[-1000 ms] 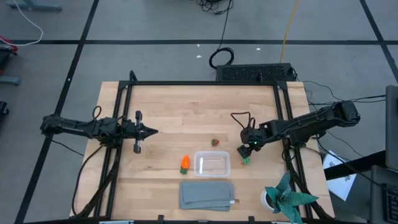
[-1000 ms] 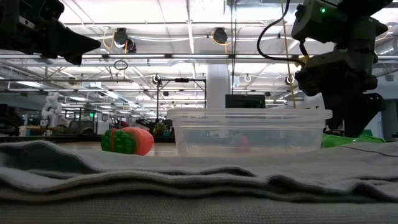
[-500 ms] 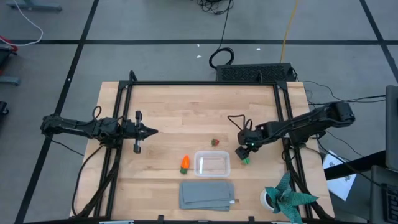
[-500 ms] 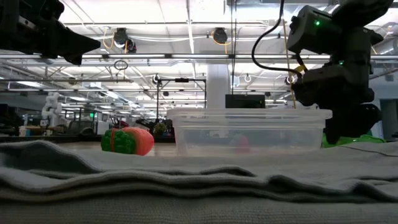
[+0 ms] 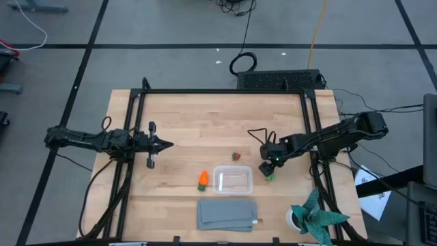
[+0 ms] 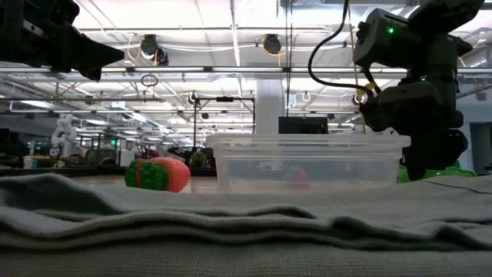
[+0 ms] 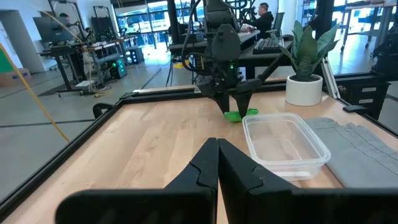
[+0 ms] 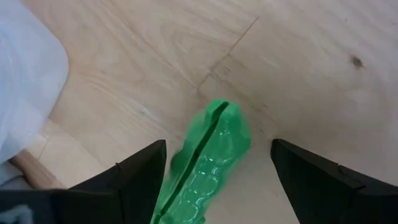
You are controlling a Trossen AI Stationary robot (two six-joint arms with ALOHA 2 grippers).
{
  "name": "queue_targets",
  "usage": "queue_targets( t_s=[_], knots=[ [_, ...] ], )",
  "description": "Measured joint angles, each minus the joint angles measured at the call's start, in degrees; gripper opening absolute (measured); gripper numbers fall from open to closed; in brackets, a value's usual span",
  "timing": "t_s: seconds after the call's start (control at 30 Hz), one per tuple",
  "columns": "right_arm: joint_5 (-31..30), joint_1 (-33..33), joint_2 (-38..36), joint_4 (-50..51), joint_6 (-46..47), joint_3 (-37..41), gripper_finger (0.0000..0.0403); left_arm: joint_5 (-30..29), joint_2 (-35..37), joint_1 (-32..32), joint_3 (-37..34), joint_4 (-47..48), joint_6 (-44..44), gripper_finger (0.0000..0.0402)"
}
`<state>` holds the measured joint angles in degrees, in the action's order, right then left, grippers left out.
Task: Pick and placing Produce into tupperware
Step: Put the green peas into the transparent bin
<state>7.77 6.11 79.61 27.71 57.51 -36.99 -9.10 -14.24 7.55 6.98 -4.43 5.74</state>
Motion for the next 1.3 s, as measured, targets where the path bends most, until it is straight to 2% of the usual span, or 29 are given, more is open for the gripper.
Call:
queue_targets(
  t_s=[0.13,0.4,0.47,0.67,1.13,1.3],
  knots=[
    [-0.03,-0.01,0.03,0.29,-1.02,0.05,0.0255,0.00,0.00,0.00,0.00,0.00,0.00,0.0005],
    [0.86,-0.09,-0.85,0.90,-2.09,0.20,0.0171,0.00,0.00,0.00,0.00,0.00,0.00,0.0005],
    [2.55,-0.08,-1.93,0.58,-2.29,0.35,0.0154,0.00,0.00,0.00,0.00,-0.02,0.00,0.0005],
    [3.57,-0.17,-4.98,0.14,-2.74,0.29,0.0116,0.00,0.00,-0.02,0.00,-0.07,0.00,0.0005],
    [4.58,-0.13,-6.11,0.00,-3.38,0.19,0.0109,-0.02,0.00,-0.01,0.00,-0.13,0.00,0.0005],
    [6.26,-0.27,-5.94,0.58,-5.80,-2.97,0.0109,-0.01,0.00,-0.01,0.00,-0.13,0.00,0.0005]
  ],
)
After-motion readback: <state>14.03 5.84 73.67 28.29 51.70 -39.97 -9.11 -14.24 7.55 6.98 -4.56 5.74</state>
